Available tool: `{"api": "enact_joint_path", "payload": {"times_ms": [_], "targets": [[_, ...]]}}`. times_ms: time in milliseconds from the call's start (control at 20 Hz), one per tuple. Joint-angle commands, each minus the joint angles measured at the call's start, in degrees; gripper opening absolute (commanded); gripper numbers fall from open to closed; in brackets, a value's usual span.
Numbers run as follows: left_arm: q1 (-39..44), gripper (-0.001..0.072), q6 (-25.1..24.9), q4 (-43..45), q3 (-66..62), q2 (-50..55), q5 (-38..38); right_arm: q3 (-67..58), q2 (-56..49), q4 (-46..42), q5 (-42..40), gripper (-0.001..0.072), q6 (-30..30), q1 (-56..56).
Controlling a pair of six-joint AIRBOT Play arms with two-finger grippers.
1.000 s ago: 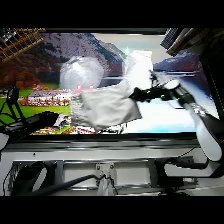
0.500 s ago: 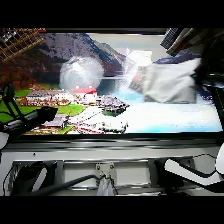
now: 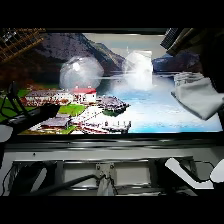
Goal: Fold the clothes and pants, and hang the long-sleeved shirts on hangers.
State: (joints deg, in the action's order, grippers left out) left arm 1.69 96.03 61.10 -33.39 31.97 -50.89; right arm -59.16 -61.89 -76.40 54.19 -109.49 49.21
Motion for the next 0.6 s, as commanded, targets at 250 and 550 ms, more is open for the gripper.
{"api": "enact_joint_path", "payload": {"times_ms": [250, 550], "targets": [[0.04, 0.0234, -0.48, -0.07, 0.02, 1.46, -1.2, 14.27, 3.5, -6.38, -0.22, 0.0031, 5.31, 12.74], [0.04, 0.0235, -0.5, -0.02, 0.02, 1.46, -1.16, 19.04, 3.5, -7.04, 4.02, 0.0119, 5.73, 13.46]]}}
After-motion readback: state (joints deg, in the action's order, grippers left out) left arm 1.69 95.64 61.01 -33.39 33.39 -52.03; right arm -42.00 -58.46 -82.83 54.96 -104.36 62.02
